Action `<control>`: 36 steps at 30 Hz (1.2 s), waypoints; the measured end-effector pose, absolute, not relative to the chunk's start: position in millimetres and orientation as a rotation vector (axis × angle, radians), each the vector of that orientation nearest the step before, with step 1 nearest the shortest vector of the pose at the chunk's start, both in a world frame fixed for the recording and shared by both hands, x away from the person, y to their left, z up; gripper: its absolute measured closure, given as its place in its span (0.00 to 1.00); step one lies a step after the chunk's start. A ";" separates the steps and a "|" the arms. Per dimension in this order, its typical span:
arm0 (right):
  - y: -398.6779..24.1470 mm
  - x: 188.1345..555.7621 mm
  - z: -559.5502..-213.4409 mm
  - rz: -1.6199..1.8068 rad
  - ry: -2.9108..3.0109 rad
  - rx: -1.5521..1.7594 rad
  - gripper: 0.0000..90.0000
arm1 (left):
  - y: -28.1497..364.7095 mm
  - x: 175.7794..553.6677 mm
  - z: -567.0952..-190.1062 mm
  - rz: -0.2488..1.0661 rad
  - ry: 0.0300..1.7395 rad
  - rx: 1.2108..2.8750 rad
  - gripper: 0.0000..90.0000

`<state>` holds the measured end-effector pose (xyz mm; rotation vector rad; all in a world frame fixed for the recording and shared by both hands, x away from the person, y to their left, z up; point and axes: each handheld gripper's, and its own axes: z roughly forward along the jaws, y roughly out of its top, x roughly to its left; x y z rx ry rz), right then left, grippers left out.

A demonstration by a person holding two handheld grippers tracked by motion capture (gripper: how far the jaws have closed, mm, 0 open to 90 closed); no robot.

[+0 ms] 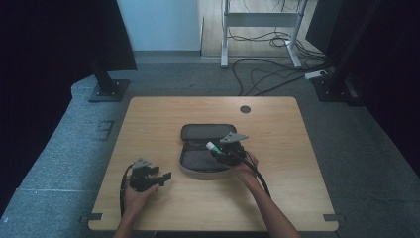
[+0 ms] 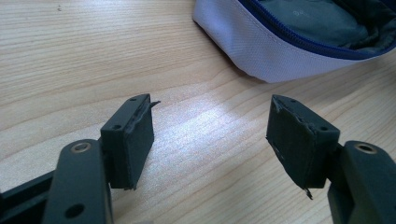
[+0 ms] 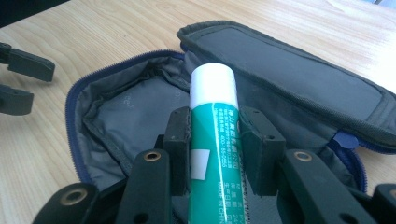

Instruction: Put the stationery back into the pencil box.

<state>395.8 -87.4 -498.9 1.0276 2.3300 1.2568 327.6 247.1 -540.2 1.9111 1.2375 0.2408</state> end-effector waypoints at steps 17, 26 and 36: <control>-83.5 402.7 -511.6 1.209 2.348 1.049 0.72 | 246.6 327.6 -541.0 0.234 1.237 1.916 0.36; -76.8 407.1 -523.7 1.140 2.369 1.045 0.72 | 246.3 327.8 -541.8 0.231 1.237 1.919 0.36; -72.0 406.7 -528.9 1.086 2.382 1.030 0.72 | 247.2 327.5 -541.5 0.231 1.240 1.915 0.35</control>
